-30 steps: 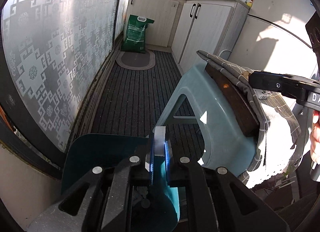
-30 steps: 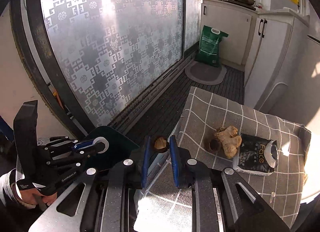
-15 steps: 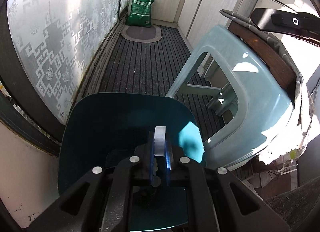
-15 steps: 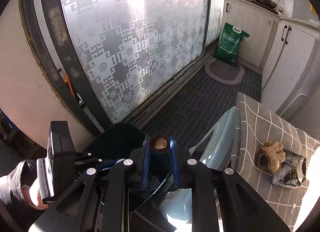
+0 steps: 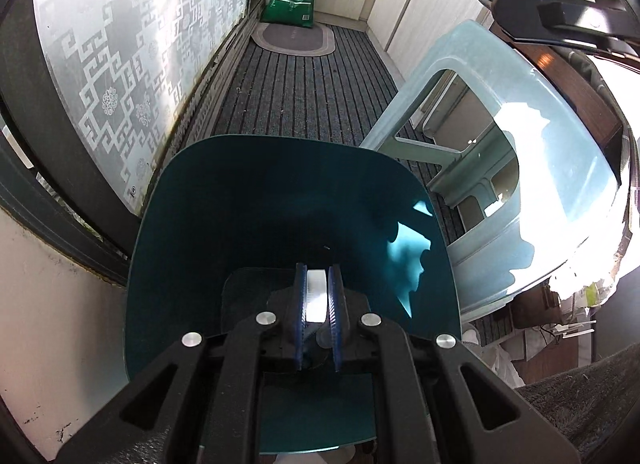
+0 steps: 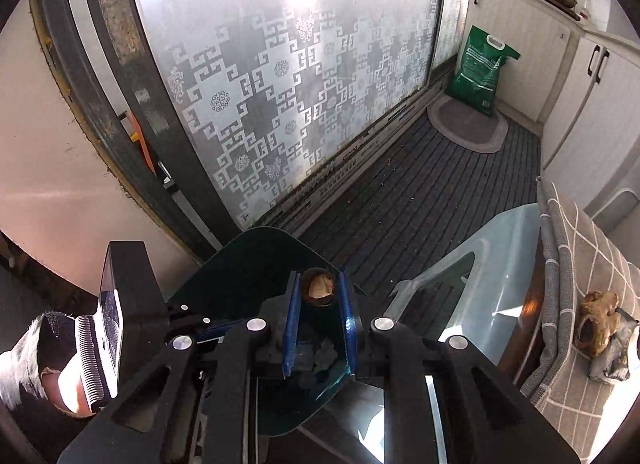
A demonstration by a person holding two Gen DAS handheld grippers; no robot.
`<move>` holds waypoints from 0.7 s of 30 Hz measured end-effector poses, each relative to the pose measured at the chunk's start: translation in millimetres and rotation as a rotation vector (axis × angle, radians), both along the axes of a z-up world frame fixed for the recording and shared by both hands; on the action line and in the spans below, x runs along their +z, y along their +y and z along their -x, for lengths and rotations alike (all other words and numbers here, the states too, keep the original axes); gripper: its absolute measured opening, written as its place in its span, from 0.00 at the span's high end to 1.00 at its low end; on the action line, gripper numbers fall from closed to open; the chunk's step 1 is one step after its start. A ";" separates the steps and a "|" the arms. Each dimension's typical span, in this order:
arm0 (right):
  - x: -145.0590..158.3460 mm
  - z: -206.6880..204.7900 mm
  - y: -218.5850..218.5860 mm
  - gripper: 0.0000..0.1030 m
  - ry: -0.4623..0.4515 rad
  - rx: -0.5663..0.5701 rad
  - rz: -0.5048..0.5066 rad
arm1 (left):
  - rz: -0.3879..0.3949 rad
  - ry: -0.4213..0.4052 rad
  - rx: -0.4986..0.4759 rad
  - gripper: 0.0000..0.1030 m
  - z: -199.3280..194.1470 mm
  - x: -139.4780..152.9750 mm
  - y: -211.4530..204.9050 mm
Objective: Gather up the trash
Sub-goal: 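Open the left gripper over the teal bin while the right gripper drops the brown scrap in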
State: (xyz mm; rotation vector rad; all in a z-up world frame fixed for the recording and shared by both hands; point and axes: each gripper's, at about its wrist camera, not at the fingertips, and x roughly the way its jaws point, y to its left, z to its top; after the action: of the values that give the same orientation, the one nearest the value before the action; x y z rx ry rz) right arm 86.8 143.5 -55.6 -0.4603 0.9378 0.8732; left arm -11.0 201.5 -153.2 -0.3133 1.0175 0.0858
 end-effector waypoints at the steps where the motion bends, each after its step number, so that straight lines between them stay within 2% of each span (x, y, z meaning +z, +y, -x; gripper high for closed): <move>1: -3.4 -0.7 1.3 0.82 0.006 -0.002 0.009 | -0.004 -0.003 0.001 0.86 1.1 0.4 0.7; 8: -30.7 -0.6 9.7 0.82 0.028 0.012 0.082 | -0.013 -0.074 0.019 0.86 9.1 17.0 8.7; 21: -81.6 8.6 16.7 0.82 0.090 0.068 0.199 | -0.042 -0.266 0.048 0.91 27.2 74.0 11.3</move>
State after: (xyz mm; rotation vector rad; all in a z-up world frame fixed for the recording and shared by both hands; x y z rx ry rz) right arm 78.1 160.2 -137.2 -0.6310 1.1024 0.8713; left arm -38.2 212.8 -79.2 -0.3022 0.7439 0.1062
